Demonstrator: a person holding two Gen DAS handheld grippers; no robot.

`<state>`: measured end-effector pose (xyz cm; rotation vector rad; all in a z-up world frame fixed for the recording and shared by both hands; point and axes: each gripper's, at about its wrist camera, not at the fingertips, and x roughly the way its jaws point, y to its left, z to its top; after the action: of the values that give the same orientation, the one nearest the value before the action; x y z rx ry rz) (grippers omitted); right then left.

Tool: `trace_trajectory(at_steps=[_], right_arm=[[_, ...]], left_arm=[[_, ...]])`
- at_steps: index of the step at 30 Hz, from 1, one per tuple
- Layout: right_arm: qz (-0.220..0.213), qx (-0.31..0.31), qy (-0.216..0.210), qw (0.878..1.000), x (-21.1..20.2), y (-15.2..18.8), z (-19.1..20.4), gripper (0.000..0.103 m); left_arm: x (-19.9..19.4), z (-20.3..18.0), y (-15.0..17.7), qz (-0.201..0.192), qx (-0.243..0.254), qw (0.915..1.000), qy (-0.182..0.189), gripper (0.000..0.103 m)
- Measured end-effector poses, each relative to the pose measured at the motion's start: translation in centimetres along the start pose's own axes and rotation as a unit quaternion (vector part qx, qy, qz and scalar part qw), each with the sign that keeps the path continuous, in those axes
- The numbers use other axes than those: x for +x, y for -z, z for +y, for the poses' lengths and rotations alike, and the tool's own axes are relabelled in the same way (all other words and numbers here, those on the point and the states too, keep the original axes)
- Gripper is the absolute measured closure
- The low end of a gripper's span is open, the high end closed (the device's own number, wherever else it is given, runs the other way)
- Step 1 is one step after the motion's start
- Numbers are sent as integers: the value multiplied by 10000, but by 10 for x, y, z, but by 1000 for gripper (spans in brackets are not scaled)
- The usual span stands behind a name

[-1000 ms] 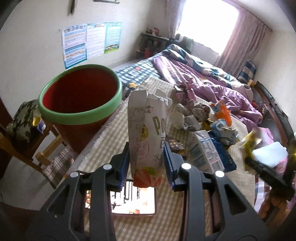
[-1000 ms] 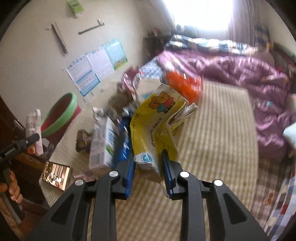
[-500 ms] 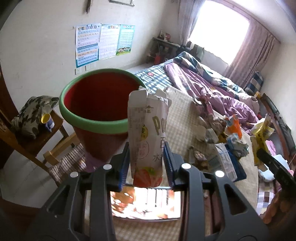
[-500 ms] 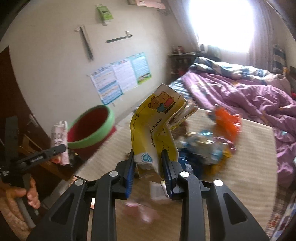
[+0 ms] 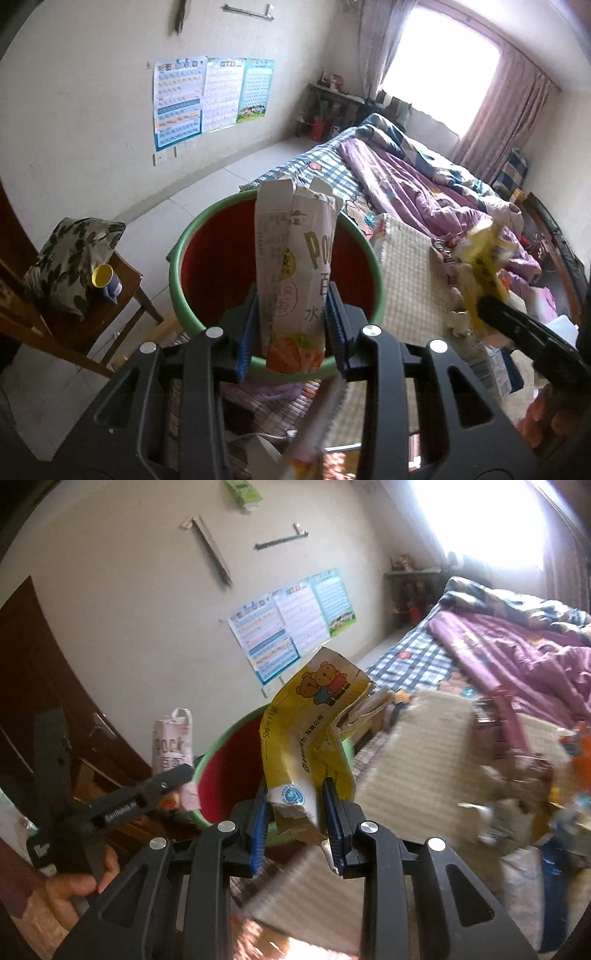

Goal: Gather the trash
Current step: 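Carry both items over the red bucket and open both tools to drop them, then grasp the brown snack wrapper with the left tool while the right tool grasps the pink paper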

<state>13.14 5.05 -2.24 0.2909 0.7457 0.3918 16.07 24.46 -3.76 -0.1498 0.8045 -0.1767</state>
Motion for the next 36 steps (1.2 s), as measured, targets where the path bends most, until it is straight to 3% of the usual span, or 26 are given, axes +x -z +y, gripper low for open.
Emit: trace_trajectory(at_steps=[10, 20, 23, 28, 36], right_arm=[[627, 225, -72, 9978, 77, -4, 33, 75], [1008, 458, -34, 9938, 105, 10, 28, 73], [1020, 542, -26, 9933, 107, 11, 27, 72], [886, 588, 53, 9943, 98, 11, 28, 58], [373, 548, 287, 9974, 58, 5, 22, 57]], left_arm=[[48, 29, -9, 555, 49, 9984, 85, 70], [78, 33, -10, 926, 132, 9953, 238, 70], [82, 32, -9, 991, 113, 9946, 279, 68], [84, 36, -8, 1021, 3, 9943, 302, 56], [71, 37, -9, 848, -42, 9961, 229, 55]])
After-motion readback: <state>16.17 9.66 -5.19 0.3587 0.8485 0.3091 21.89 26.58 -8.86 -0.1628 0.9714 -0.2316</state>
